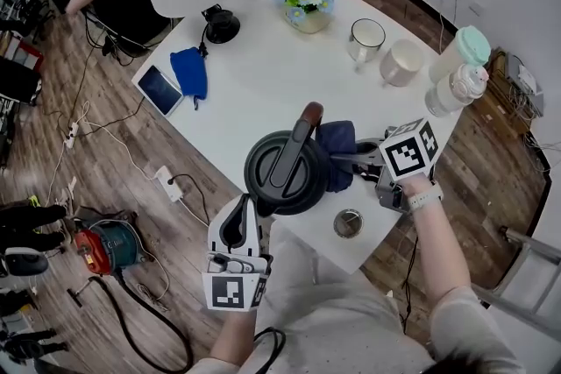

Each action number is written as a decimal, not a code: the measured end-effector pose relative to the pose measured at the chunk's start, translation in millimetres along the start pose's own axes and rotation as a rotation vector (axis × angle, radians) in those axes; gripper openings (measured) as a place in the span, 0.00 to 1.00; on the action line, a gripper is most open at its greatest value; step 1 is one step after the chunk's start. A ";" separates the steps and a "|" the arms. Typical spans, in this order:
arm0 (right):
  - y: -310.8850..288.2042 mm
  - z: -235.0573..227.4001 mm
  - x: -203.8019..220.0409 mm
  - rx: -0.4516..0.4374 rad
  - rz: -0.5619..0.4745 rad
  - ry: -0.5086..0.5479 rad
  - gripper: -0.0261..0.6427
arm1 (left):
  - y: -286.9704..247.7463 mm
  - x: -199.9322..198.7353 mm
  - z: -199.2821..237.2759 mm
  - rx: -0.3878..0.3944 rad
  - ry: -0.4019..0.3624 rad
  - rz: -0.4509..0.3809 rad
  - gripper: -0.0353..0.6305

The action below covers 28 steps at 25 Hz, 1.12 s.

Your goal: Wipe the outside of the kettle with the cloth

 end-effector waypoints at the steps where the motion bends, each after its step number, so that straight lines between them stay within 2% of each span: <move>1: -2.4 -3.5 1.5 0.020 0.003 -0.007 0.12 | -0.1 0.9 -0.4 0.001 0.000 0.002 0.06; 8: -11.7 -17.7 5.1 0.173 -0.013 -0.038 0.12 | 1.9 5.8 -2.6 0.004 -0.003 0.012 0.06; 13: 10.5 -12.6 -0.8 0.379 -0.002 0.077 0.12 | 1.3 4.5 -4.0 0.004 -0.006 0.028 0.06; 16: 40.4 10.8 -14.1 0.418 -0.079 0.154 0.12 | 2.4 1.5 -3.5 0.005 -0.002 0.033 0.06; 18: 61.9 34.5 -28.5 0.363 -0.171 0.191 0.12 | 2.4 -0.7 -2.2 0.004 0.003 0.035 0.06; 22: 98.7 87.1 -63.0 0.122 -0.350 0.254 0.12 | 0.8 -7.6 0.6 0.003 0.006 0.031 0.06; 26: 103.7 124.5 -84.3 -0.181 -0.393 0.291 0.12 | 5.4 -9.0 4.5 0.001 0.004 0.019 0.06; 28: 96.6 121.3 -91.8 -0.273 -0.383 0.259 0.12 | 3.7 -9.7 5.7 -0.003 0.010 0.018 0.06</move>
Point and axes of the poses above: the fingertips, and each gripper's own axes: y backward along the fingers, z to its left, x out of its underside, the point moved 3 cm from there along y, backward along the fingers, and after that the axes turned 15 degrees about z, right-handed, at the moved point
